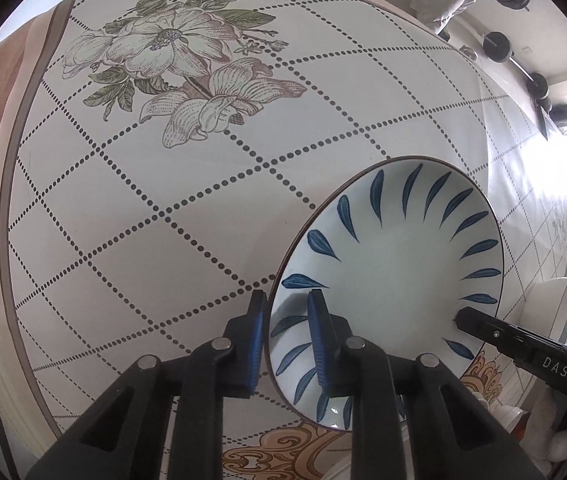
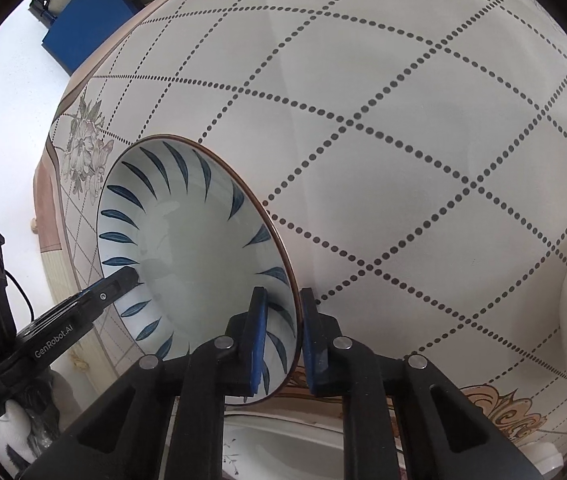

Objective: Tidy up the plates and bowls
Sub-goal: 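Lift the blue-striped plate with both tools and carry it toward the stack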

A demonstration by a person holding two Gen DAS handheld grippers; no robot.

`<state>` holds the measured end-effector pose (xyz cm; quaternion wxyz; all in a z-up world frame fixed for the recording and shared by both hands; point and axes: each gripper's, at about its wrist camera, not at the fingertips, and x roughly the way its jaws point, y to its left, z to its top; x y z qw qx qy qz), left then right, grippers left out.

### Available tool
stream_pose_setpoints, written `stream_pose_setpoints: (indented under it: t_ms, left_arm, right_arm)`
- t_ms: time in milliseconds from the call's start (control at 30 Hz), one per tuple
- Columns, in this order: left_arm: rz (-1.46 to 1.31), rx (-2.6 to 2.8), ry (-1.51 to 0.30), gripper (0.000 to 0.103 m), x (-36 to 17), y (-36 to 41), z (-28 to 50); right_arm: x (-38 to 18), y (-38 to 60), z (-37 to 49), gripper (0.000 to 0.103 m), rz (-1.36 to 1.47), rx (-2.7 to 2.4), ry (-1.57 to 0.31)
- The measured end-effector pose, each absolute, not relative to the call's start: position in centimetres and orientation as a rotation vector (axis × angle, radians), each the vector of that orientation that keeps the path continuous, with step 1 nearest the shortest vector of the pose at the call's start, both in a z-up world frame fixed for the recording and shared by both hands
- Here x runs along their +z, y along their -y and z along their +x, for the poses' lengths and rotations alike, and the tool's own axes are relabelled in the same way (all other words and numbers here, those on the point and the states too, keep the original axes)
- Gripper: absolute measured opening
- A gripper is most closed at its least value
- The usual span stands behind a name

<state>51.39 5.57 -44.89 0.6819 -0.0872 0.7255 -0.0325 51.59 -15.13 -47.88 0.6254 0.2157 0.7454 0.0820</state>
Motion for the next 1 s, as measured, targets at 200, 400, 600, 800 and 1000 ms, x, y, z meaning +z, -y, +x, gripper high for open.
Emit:
stream_pose_setpoints:
  t_ms: [200,400,600,800,1000]
  left_arm:
    - [-0.165,-0.061,-1.585,0.017,-44.6,-4.8,50.7]
    - [-0.153,-0.072,-1.55,0.016,-42.9,-5.8,50.4]
    - [-0.148,-0.076,-1.516,0.016,-41.1,-5.9,50.6]
    - [-0.141,-0.089,-1.495,0.016,-39.9,-5.7,49.9]
    - [-0.125,-0.109,-1.466,0.016,-38.7,-5.6,48.5]
  right_arm:
    - [-47.7,15.4,51.4,0.015,0.505,0.201,-1.695]
    - [-46.8,15.7,51.5,0.014,0.51,0.221,-1.674]
    - [-45.5,16.2,51.6,0.013,0.513,0.243,-1.649]
    - [-44.2,16.9,51.1,0.013,0.508,0.256,-1.623]
    - [-42.7,18.2,49.9,0.012,0.524,0.264,-1.598]
